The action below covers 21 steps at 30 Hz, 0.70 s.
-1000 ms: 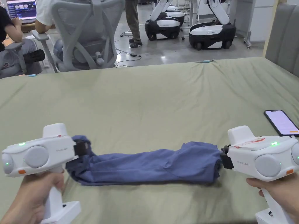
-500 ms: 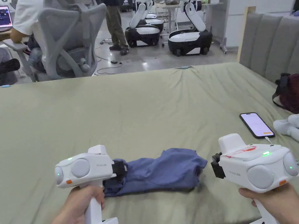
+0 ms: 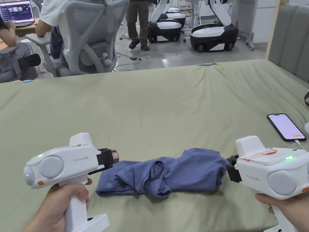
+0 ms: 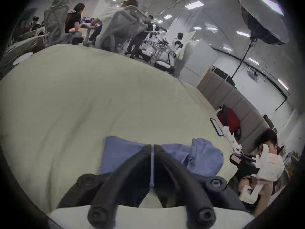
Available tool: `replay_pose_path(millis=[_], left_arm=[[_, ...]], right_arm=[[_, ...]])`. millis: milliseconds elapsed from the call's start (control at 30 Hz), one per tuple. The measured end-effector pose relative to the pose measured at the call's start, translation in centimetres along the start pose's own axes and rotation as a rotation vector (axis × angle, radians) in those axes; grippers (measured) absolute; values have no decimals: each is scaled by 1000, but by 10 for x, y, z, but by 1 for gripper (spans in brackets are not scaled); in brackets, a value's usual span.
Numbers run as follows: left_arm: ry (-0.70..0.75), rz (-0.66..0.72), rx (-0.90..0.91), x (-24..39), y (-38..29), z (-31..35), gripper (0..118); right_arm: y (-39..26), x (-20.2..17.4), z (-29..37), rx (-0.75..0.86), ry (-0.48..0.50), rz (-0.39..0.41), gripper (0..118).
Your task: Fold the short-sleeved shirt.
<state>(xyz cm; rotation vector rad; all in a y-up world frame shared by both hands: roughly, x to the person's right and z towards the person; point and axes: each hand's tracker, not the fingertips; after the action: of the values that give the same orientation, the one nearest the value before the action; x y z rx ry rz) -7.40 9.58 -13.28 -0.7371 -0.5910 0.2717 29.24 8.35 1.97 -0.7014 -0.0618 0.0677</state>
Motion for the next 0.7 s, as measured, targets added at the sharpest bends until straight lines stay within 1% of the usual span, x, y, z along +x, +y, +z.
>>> replay_pose_path(millis=[67,167,233,300,367,467,533,567,700], left_arm=[[-15,-2,-80,-1,-9,-12,0],[-74,-9,-145,6,-24,-34,0],[-125,-16,-225,4,-32,-60,0],[-129,-8,-285,14,-43,-85,0],[-106,-17,-270,23,-49,-109,0],[-114,15,-233,36,-45,-131,0],[-102,-10,-226,42,-42,-141,0],[-95,-40,-229,43,-40,-144,0],[-118,-19,-242,36,-28,-131,0]], right_arm=[[0,-1,1,3,5,-2,0],[-1,-1,3,-2,11,6,0],[-2,2,4,-7,5,4,0],[-3,6,6,-8,-5,4,0],[-5,9,8,-9,-12,-3,0],[-7,14,11,-11,-25,-13,0],[-9,17,12,-13,-32,-19,0],[-9,18,12,-15,-35,-23,0],[-10,19,12,-19,-39,-30,0]])
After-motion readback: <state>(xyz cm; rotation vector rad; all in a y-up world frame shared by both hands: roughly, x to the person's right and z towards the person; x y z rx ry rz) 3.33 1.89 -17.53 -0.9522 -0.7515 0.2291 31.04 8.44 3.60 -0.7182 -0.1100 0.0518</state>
